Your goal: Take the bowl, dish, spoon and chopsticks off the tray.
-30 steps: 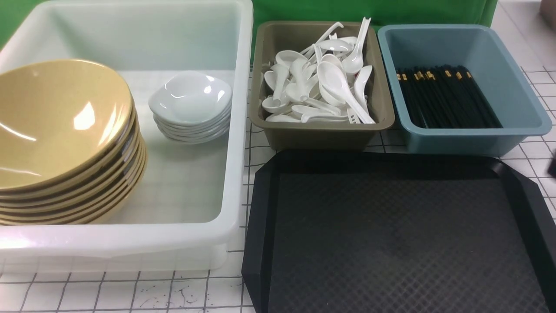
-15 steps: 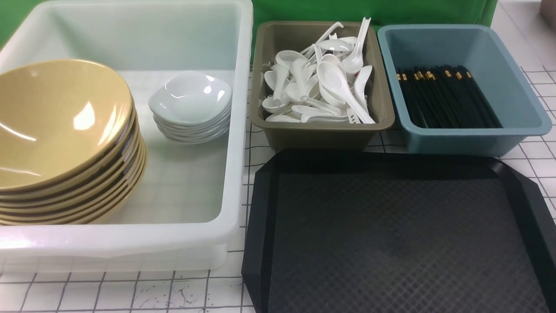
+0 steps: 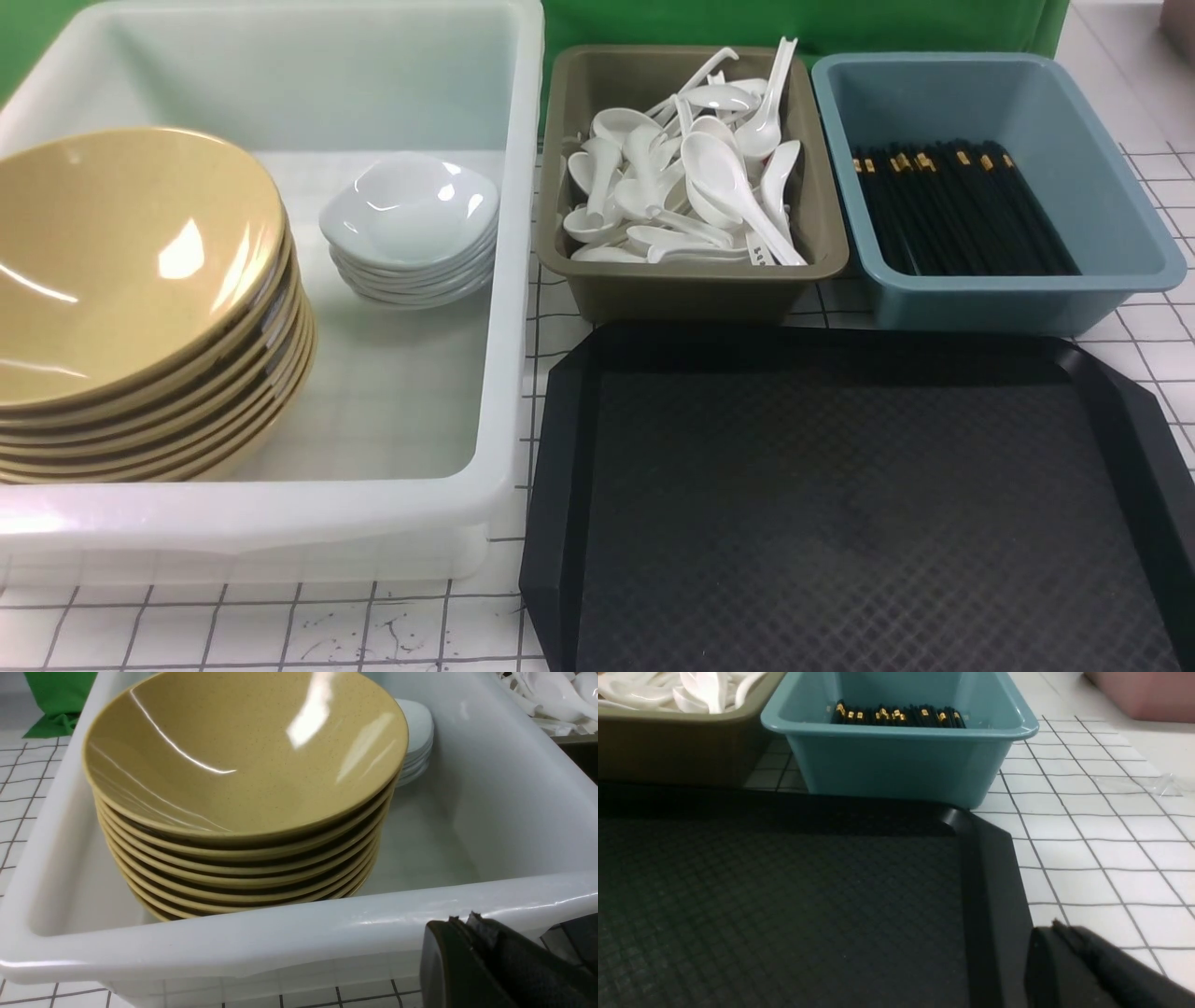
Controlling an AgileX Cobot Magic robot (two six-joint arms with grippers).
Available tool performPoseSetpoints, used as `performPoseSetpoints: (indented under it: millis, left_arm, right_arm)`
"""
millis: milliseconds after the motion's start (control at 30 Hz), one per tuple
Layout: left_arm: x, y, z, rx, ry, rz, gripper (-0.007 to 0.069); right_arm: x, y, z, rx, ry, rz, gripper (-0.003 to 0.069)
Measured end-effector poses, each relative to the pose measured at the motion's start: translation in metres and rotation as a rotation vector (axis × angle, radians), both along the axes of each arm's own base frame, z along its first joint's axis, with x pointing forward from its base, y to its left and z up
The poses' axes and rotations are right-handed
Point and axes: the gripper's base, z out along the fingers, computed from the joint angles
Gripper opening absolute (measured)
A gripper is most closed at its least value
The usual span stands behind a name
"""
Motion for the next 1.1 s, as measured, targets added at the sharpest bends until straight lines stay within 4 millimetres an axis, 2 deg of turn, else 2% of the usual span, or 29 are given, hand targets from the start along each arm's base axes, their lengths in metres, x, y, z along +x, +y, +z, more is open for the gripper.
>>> performPoseSetpoints:
  millis: [733,900,1000,1067,1100]
  left_arm:
    - [0.001,0.000,-0.001,0.000,0.002,0.000,-0.0013]
    - [0.010,-0.001,-0.018,-0.023,0.008,0.002,-0.0013]
    - [0.023,-0.002,-0.028,-0.073,-0.102,0.012,-0.0013]
    - [0.032,-0.001,-0.042,-0.082,-0.237,0.032,-0.0013]
    - [0.035,0.001,-0.055,-0.079,-0.293,0.047,-0.0013]
  right_arm:
    - [0.000,0.000,0.000,0.000,0.004,0.000,0.0042]
    - [0.000,0.000,0.000,0.000,0.004,0.000,0.0046]
    - [0.000,0.000,0.000,0.000,0.005,0.000,0.0048]
    - [0.000,0.000,0.000,0.000,0.005,0.000,0.0049]
    - [0.000,0.000,0.000,0.000,0.005,0.000,0.0051]
